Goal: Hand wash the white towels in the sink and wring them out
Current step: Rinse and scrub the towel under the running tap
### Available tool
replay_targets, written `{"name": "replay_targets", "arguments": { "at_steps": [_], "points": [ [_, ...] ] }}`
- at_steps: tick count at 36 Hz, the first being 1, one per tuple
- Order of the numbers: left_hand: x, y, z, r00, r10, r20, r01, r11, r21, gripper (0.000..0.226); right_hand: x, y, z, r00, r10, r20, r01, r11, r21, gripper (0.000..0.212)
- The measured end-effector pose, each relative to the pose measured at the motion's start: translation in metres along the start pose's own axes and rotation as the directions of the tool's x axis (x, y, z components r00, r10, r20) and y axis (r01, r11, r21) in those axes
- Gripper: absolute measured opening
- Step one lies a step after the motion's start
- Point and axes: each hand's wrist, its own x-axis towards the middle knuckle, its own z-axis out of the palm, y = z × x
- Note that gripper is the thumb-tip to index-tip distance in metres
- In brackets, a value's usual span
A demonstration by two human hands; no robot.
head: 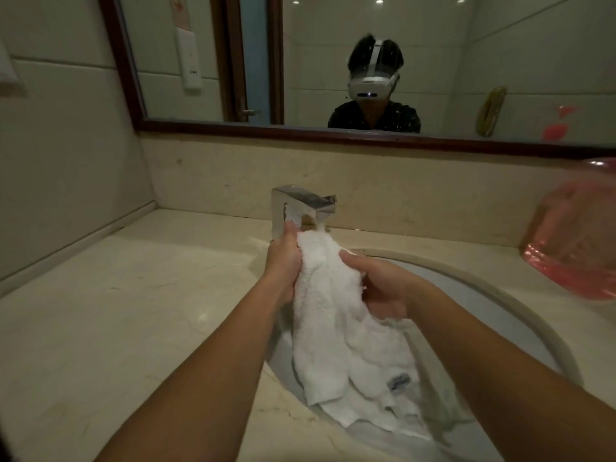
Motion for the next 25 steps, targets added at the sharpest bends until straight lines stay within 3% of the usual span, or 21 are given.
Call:
{"name": "replay_targets", "arguments": {
  "at_steps": [3, 6, 10, 12, 14, 17, 20, 22, 25],
  "points": [
    [0.005, -0.006, 0.002, 0.984, 0.173, -0.044, -0.157, 0.955, 0.252, 0.049, 0.003, -0.01, -0.005, 0.98, -0.15, -0.134, 0.145, 0.988, -0.045, 0.044],
    [0.01, -0.01, 0.001, 0.953, 0.3, -0.047, -0.252, 0.868, 0.427, 0.058, 0.018, -0.019, -0.002, 0.895, -0.292, -0.336, 0.312, 0.95, 0.007, 0.047],
    [0.013, -0.016, 0.006, 0.988, 0.152, 0.035, -0.15, 0.862, 0.485, 0.082, 0.028, -0.02, 0.009, 0.894, -0.298, -0.336, 0.376, 0.906, 0.197, 0.041],
    [0.016, -0.018, 0.008, 0.997, 0.048, 0.068, -0.076, 0.864, 0.498, 0.082, 0.028, -0.016, 0.014, 0.913, -0.284, -0.291, 0.355, 0.906, 0.229, 0.036],
    [0.021, -0.019, 0.007, 0.998, 0.003, 0.07, -0.033, 0.897, 0.44, 0.079, 0.032, -0.01, 0.013, 0.927, -0.283, -0.247, 0.319, 0.94, 0.121, 0.032],
    [0.03, -0.017, 0.002, 1.0, -0.019, -0.006, 0.02, 0.976, 0.219, 0.078, 0.029, -0.006, 0.002, 0.936, -0.311, -0.162, 0.287, 0.945, -0.157, 0.038],
    [0.035, -0.015, -0.004, 0.997, -0.048, 0.061, 0.051, 0.998, -0.041, 0.079, 0.02, -0.002, -0.005, 0.967, -0.255, -0.027, 0.242, 0.941, -0.238, 0.05],
    [0.036, -0.016, -0.006, 0.983, -0.068, 0.17, 0.085, 0.992, -0.097, 0.096, 0.017, -0.001, -0.003, 0.973, -0.225, 0.049, 0.231, 0.951, -0.206, 0.06],
    [0.039, -0.016, -0.01, 0.97, -0.033, 0.241, 0.069, 0.987, -0.144, 0.098, 0.011, -0.005, 0.006, 0.985, -0.13, 0.117, 0.117, 0.987, 0.11, 0.059]
  ]
}}
